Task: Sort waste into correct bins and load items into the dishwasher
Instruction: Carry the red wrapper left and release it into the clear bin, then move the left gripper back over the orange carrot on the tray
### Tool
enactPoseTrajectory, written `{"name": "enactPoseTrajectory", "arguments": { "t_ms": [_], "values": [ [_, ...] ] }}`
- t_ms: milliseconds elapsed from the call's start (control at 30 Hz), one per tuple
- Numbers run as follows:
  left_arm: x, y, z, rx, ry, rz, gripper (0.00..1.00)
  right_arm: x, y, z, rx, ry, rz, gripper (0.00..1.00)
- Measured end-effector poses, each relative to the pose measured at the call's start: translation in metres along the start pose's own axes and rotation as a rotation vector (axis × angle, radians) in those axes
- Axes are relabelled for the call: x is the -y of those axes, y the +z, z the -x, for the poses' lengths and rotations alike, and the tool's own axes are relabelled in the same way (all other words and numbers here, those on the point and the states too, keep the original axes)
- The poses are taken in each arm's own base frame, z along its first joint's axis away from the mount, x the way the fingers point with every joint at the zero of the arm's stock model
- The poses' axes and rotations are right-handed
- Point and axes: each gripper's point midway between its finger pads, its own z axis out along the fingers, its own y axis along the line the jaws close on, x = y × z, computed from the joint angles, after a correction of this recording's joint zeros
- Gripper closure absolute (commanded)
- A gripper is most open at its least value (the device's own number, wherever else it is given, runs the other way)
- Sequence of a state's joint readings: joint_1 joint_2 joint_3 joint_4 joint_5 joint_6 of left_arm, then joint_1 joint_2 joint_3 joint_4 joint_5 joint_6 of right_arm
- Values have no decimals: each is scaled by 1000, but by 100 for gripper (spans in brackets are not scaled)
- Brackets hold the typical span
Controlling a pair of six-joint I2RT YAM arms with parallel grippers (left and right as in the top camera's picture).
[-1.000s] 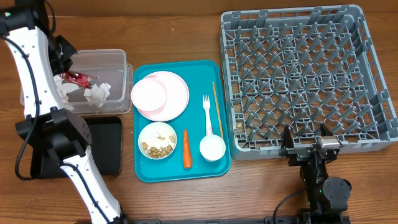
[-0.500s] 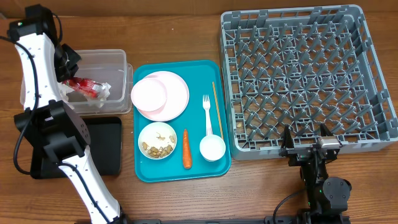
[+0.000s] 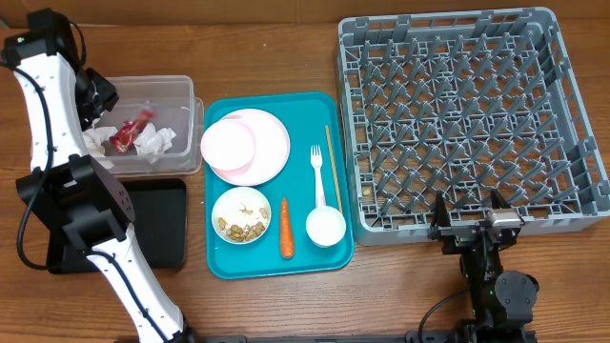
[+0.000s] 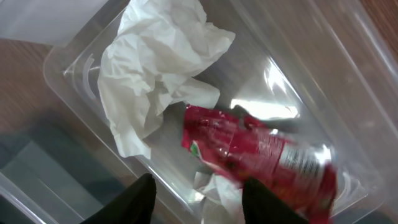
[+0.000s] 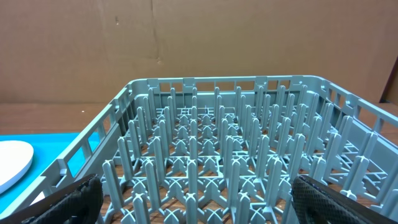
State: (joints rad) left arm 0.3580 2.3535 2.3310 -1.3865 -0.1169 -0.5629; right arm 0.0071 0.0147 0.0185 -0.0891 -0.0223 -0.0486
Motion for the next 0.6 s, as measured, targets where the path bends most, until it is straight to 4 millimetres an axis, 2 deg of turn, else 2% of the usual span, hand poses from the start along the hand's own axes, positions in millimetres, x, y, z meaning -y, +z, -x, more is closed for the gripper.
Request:
{"name": "enactPoseTrajectory", "arguments": {
  "t_ms": [100,300,467,600],
  "values": [
    [-3,-6,-3,-14,24,8,66,0,0,0,-1,0,0,0],
    [6,-49,3,30,65,-64,67,0,0,0,0,0,0,0],
    [20,-103,-14,65,131,-155,66,0,0,0,0,0,0,0],
    [34,-162,-51,107,234,-226,65,0,0,0,0,-1,0,0]
  ]
}}
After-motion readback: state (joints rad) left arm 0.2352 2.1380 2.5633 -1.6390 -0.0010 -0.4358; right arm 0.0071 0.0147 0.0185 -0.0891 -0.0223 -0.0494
